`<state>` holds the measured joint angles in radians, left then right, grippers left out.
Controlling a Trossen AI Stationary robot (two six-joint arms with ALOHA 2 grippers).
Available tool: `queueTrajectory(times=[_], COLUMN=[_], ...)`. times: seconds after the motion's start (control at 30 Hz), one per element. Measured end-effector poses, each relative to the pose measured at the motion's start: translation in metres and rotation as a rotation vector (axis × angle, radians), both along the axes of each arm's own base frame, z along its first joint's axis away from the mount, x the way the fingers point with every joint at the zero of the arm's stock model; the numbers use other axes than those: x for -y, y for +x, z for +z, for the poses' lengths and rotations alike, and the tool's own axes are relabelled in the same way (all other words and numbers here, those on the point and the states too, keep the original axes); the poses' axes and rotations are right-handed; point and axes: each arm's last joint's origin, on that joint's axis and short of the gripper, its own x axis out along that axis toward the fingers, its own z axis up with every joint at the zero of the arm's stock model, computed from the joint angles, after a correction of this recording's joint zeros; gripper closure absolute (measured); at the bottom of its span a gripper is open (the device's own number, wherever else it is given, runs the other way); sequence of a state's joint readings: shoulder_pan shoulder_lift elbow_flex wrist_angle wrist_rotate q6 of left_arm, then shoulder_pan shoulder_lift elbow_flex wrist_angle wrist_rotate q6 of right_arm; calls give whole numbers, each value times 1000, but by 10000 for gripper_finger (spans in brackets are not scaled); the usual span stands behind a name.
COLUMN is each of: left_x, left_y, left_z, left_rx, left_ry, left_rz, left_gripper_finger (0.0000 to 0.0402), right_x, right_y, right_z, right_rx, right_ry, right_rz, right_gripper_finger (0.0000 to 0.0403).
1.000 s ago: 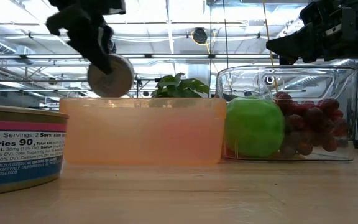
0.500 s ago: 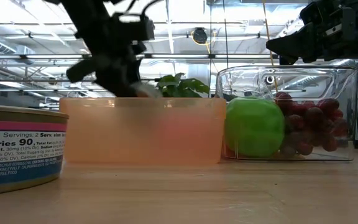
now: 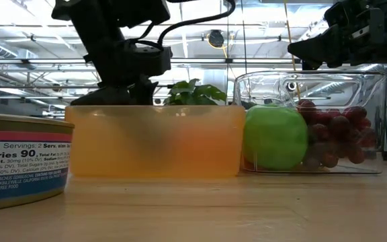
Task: Pick & Place Food Item
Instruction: Put the top green tuna can into the orange bin, then put the left blue pink tuna can into the orange bin
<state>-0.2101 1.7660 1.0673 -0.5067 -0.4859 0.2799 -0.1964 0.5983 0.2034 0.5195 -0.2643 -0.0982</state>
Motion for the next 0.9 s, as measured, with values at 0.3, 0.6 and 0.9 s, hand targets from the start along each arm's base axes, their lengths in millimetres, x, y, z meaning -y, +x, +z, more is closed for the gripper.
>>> queueTrajectory(times=[0.3, 0.6, 0.9], left_x=[1, 2, 2], left_y=[2, 6, 7], left_z=[0, 4, 10], left_rx=[52, 69, 36], left_ry=[-82, -85, -84], left_rz=[76, 83, 91], left_gripper_finger=[77, 56, 55], right_x=[0, 0, 0], right_y=[0, 0, 0], right_z=[0, 0, 0], right_rx=[-1, 0, 0], right_ry=[0, 0, 0], right_rz=[0, 0, 0], right_gripper_finger=[403, 403, 403])
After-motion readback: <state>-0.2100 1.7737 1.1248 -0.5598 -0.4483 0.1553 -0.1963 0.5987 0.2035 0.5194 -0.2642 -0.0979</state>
